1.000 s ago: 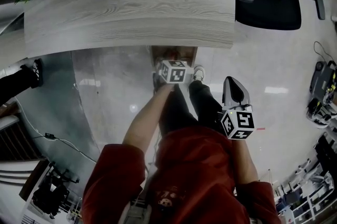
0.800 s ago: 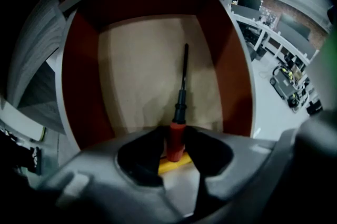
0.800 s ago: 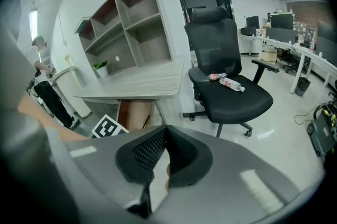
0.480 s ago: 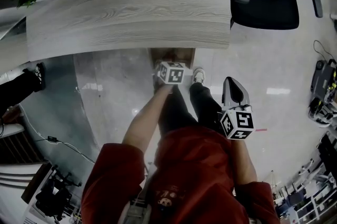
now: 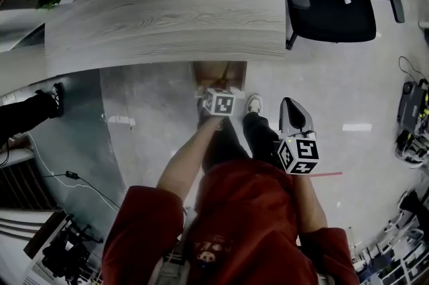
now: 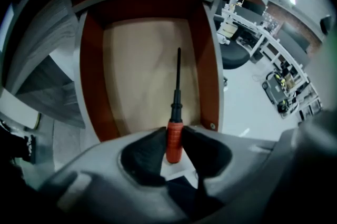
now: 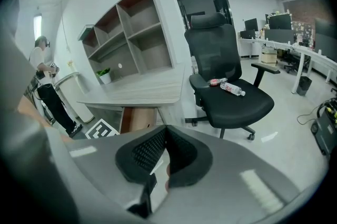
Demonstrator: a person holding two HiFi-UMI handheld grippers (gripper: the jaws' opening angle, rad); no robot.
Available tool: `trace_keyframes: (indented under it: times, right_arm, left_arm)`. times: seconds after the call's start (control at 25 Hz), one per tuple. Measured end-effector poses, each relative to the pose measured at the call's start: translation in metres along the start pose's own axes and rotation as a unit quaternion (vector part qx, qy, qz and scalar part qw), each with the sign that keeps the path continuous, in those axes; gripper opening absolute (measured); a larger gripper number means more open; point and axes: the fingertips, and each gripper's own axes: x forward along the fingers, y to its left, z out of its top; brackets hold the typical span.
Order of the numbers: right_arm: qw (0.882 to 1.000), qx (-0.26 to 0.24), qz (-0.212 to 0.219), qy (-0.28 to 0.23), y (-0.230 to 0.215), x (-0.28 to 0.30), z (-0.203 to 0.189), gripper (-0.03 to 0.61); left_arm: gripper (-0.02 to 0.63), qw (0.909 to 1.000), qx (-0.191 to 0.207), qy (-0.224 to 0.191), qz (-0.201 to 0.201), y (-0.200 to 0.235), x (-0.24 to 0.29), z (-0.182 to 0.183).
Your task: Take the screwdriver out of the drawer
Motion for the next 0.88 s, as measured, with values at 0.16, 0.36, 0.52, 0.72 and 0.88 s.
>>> trace_keyframes:
  times: [0.16,0.36,0.52,0.72,0.88]
  right_arm:
    - [1.0,-0.007,0.014,-0.008,0.002,-0.013,0.001,-0.002]
    - [0.999,-0.022,0.033,-0.012,0.003,-0.026,0.002,-0.002]
    - [0.997,-0.05,0.05,-0.011,0.007,-0.031,0.005,-0.002]
    - [0.994,-0.08,0.071,-0.021,0.023,-0.036,0.02,-0.002]
    - [0.99,-0.106,0.093,-0.022,0.034,-0.036,0.029,-0.002]
  left_arm:
    - [0.095,0.9998,-0.019,-0.004,0.002,-0.009,-0.023,-0.01]
    - [0.095,0.9991,-0.036,-0.019,0.01,-0.019,-0.057,-0.011]
    - [0.095,0.9974,-0.064,-0.031,0.016,-0.023,-0.087,-0.016]
    - [0.095,0.9944,-0.095,-0.044,0.017,-0.026,-0.123,-0.029]
    - [0.096,0.9896,-0.125,-0.068,0.019,-0.028,-0.146,-0.029]
